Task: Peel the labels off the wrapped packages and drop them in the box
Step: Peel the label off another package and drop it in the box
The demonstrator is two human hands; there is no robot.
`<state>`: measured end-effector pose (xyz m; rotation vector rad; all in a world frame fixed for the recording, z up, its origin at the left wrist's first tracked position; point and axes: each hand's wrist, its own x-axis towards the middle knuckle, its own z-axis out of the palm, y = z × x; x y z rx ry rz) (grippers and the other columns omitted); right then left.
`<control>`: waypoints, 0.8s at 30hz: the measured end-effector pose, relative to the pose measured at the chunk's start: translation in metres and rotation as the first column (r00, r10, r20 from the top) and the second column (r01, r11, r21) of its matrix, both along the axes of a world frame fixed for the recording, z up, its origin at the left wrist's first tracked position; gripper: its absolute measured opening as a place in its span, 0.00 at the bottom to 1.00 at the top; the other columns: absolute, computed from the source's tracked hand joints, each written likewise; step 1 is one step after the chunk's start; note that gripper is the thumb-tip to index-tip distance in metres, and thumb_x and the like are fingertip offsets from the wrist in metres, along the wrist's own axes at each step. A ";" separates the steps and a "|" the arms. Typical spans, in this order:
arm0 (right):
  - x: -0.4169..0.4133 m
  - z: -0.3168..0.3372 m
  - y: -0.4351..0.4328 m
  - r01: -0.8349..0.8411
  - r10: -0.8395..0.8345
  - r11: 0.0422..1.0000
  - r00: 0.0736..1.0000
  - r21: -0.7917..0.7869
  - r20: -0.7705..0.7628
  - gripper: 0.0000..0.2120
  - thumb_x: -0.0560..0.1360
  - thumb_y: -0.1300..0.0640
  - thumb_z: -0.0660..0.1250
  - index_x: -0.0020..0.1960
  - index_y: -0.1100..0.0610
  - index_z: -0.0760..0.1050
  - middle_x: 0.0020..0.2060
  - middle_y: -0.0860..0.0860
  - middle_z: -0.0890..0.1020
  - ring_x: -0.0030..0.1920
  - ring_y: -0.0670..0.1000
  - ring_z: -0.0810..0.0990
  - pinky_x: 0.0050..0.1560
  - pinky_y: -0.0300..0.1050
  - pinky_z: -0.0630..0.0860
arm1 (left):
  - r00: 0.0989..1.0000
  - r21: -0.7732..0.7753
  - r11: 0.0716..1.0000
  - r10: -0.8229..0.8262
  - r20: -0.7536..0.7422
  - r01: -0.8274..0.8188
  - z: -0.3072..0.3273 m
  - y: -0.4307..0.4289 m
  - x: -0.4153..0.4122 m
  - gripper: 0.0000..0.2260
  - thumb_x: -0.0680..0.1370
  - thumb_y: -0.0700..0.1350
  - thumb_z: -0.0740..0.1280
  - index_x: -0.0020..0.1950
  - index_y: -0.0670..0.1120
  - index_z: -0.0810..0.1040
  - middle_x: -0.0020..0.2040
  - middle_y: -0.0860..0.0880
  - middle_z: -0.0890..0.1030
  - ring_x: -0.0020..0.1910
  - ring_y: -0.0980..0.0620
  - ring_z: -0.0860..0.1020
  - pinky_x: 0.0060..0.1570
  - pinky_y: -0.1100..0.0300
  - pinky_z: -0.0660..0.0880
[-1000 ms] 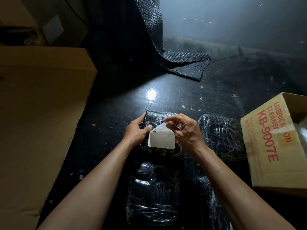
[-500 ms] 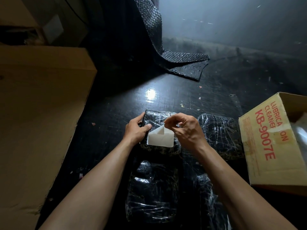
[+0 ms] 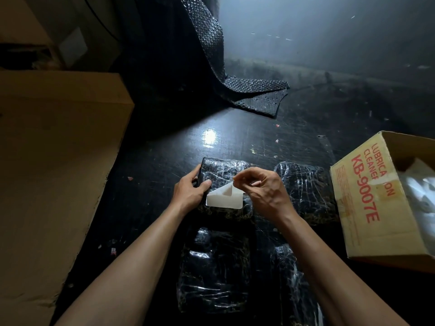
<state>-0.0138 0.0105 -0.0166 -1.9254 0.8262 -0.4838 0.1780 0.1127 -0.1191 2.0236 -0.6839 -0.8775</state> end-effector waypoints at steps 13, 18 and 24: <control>-0.006 0.009 0.010 -0.004 0.003 1.000 1.000 0.029 0.013 0.04 0.73 0.62 0.75 0.45 0.54 0.85 0.41 0.47 0.87 0.43 0.47 0.85 0.46 0.46 0.82 | 0.999 0.022 0.999 0.032 -0.030 -0.031 -0.006 0.002 0.000 0.31 0.73 0.53 0.74 0.75 0.60 0.69 0.66 0.53 0.80 0.65 0.54 0.77 0.69 0.55 0.71; -0.010 0.012 0.019 0.012 -0.012 1.000 0.999 -0.006 0.030 0.04 0.72 0.63 0.75 0.45 0.55 0.85 0.40 0.46 0.87 0.41 0.45 0.85 0.42 0.33 0.77 | 0.998 0.015 0.999 0.052 -0.027 -0.051 -0.008 0.003 -0.002 0.31 0.72 0.54 0.74 0.74 0.61 0.70 0.67 0.53 0.79 0.65 0.54 0.78 0.68 0.56 0.71; -0.012 0.016 0.033 0.015 -0.013 0.997 1.000 -0.079 0.026 0.04 0.73 0.63 0.75 0.46 0.56 0.85 0.43 0.46 0.86 0.42 0.42 0.84 0.44 0.31 0.77 | 0.998 0.049 0.997 0.059 -0.005 -0.059 -0.008 0.001 -0.003 0.32 0.70 0.57 0.73 0.74 0.63 0.69 0.65 0.53 0.81 0.64 0.52 0.78 0.66 0.57 0.72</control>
